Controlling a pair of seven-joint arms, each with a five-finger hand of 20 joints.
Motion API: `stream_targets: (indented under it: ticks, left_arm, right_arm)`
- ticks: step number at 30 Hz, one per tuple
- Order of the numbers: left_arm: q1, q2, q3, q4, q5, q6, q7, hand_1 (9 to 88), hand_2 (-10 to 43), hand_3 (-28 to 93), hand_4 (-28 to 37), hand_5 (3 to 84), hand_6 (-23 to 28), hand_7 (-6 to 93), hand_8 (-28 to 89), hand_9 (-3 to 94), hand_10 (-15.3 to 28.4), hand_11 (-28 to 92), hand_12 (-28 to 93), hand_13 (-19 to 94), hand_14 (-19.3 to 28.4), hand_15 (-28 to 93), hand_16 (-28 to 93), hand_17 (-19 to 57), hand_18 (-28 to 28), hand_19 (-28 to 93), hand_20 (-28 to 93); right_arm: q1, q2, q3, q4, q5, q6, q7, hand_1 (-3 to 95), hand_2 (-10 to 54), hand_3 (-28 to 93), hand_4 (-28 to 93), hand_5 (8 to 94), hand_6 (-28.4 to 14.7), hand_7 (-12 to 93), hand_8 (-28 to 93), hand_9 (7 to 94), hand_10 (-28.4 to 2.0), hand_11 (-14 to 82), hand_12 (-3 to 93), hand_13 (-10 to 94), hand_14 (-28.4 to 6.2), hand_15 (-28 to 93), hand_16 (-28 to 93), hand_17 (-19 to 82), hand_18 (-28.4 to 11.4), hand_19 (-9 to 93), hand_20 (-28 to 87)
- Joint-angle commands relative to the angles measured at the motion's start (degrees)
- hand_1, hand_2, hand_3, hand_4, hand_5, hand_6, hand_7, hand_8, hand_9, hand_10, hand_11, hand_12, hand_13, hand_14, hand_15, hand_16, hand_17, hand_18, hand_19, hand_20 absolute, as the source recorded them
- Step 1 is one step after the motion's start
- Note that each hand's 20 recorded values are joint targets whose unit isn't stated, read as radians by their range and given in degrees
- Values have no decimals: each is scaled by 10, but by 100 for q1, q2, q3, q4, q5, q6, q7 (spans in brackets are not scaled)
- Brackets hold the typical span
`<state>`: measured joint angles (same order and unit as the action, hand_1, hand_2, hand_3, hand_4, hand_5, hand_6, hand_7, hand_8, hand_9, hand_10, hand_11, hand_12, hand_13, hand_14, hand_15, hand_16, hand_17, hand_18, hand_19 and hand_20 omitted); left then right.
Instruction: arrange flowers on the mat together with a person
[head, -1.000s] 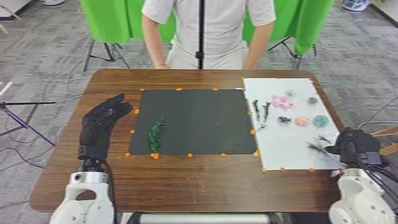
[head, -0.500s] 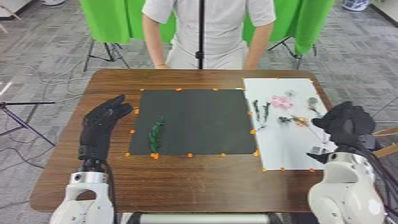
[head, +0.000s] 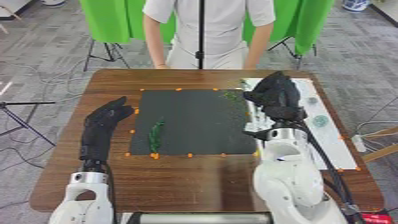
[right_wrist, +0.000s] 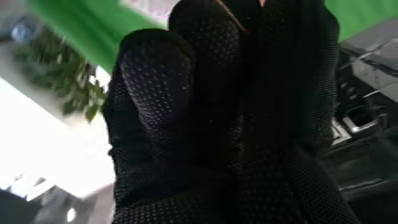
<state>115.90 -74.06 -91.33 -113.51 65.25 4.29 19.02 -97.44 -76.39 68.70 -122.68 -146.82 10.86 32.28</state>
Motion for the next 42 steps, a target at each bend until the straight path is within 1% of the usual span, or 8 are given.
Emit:
stream_targets:
  ticks: [1, 9, 14, 15, 24, 31, 37, 42]
  left_arm:
    - [41, 40, 17, 56, -13, -31, -67, 295, -61, 659, -168, 507, 45, 145, -56, 507, 145, 197, 149, 428, 189, 186, 18, 111, 135, 118, 235]
    - [47, 69, 39, 50, -11, -27, -88, 294, -61, 660, -169, 507, 44, 144, -55, 509, 145, 194, 149, 428, 189, 183, 17, 110, 135, 119, 234]
    - [41, 81, 58, 52, -8, -34, -85, 291, -63, 663, -164, 504, 44, 142, -56, 503, 142, 191, 147, 422, 187, 178, 17, 110, 134, 118, 234]
    - [8, 95, 73, 70, -3, -50, -104, 290, -63, 665, -163, 504, 44, 142, -56, 502, 142, 191, 147, 420, 186, 178, 16, 110, 134, 118, 234]
    - [-29, 108, 102, 90, -7, -97, -117, 292, -61, 659, -166, 502, 46, 143, -57, 504, 147, 194, 146, 427, 192, 183, 19, 109, 134, 117, 234]
    - [-32, 110, 106, 93, -4, -109, -131, 285, -68, 669, -158, 500, 39, 141, -57, 496, 141, 189, 144, 412, 186, 171, 15, 107, 134, 116, 233]
    - [-93, 101, 149, 124, 15, -182, -152, 278, -77, 686, -163, 495, 34, 146, -63, 485, 136, 193, 135, 404, 177, 166, 14, 107, 129, 103, 232]
    - [-113, 87, 137, 130, 28, -220, -176, 277, -78, 687, -165, 496, 33, 148, -65, 484, 136, 195, 133, 402, 176, 164, 14, 107, 128, 100, 235]
  right_arm:
    - [151, -210, -610, 286, 312, -315, -214, 874, -95, -283, 355, 890, 23, 208, 144, 937, -91, 215, 322, 825, -87, 499, 393, 321, -177, 560, 469]
    - [447, -249, -1170, 694, 529, -660, -284, 874, -95, -283, 358, 889, 24, 211, 147, 937, -93, 230, 327, 820, -91, 531, 391, 319, -179, 567, 467]
    - [690, -300, -1451, 1060, 589, -775, -256, 873, -95, -283, 367, 892, 18, 215, 146, 929, -104, 305, 336, 791, -101, 613, 420, 314, -181, 574, 468]
    - [718, -310, -1486, 1115, 614, -791, -223, 872, -95, -283, 369, 892, 18, 216, 146, 926, -104, 315, 334, 787, -103, 625, 424, 313, -181, 575, 468]
    - [898, -410, -1698, 1558, 695, -743, -124, 864, -95, -283, 389, 890, 16, 225, 144, 912, -109, 379, 288, 769, -111, 668, 424, 304, -186, 582, 469]
    - [920, -462, -1700, 1745, 803, -628, -78, 862, -95, -283, 393, 889, 15, 229, 142, 910, -109, 390, 277, 765, -113, 683, 424, 303, -188, 585, 469]
    - [976, -495, -1722, 1913, 825, -558, -59, 856, -95, -283, 394, 890, 12, 231, 141, 912, -109, 395, 273, 767, -112, 688, 419, 304, -189, 588, 469]
    - [984, -516, -1712, 1987, 876, -566, -56, 848, -95, -283, 393, 884, 12, 228, 137, 911, -108, 395, 270, 765, -112, 689, 416, 302, -190, 591, 469]
